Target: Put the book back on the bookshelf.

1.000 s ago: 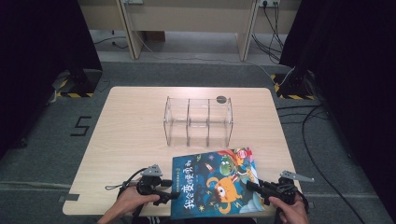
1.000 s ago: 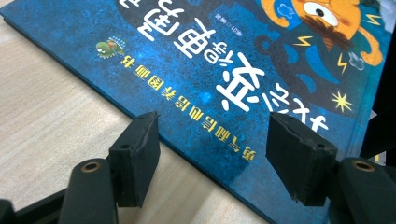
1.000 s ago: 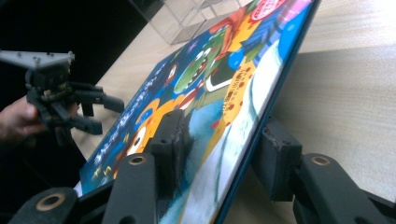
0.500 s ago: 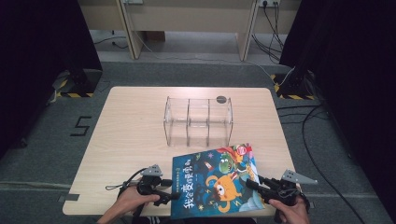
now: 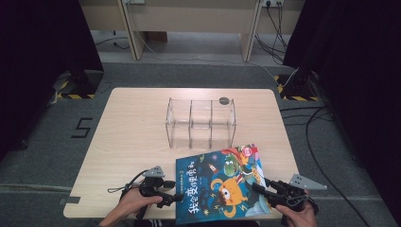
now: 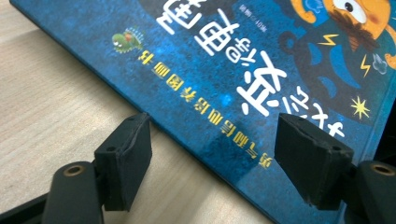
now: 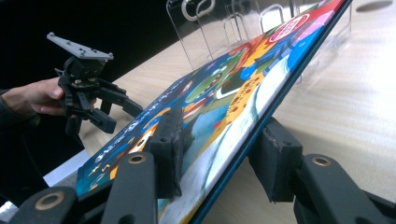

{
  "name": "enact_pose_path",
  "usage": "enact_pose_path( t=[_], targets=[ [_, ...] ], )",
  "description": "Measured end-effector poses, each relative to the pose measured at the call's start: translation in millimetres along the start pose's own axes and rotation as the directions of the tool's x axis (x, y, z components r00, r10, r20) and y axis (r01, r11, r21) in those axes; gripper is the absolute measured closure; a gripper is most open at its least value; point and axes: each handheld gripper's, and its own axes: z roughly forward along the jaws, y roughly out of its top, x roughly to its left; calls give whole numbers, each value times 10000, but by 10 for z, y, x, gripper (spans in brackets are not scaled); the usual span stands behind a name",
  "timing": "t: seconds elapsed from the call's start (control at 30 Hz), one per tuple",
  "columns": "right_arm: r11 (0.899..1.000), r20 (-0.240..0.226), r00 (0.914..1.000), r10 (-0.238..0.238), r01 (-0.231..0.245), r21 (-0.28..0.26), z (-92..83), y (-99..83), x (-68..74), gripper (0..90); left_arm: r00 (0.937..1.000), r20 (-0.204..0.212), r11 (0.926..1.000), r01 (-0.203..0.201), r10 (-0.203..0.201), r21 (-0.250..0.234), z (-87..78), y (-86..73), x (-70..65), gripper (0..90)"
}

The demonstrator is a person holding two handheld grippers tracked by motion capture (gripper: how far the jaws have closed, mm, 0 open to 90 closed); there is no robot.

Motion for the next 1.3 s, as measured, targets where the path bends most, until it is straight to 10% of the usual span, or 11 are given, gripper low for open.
enact_pose_path(
  t=[0.2, 0.67, 0.93, 1.3],
  targets=[
    [9932, 118, 9932, -1157, 1155, 127, -41, 34, 32, 562, 9950, 816, 9983, 575, -574, 19, 65, 35, 12, 247],
    [9772, 773, 9919, -1007, 839, 1952, 76, -79, -83, 521, 9791, 1697, 9936, 1080, -1123, 344, 109, 120, -49, 481],
    [9740, 1145, 9909, -712, 444, 2222, 70, -97, -100, 502, 9827, 1474, 9897, 1236, -1120, -718, 12, 186, -35, 545],
    [9644, 2227, 9667, -1259, 667, 2560, 71, -86, -32, 404, 9702, 1914, 9565, 1900, -1484, -2216, -99, 317, -178, 635]
  ],
)
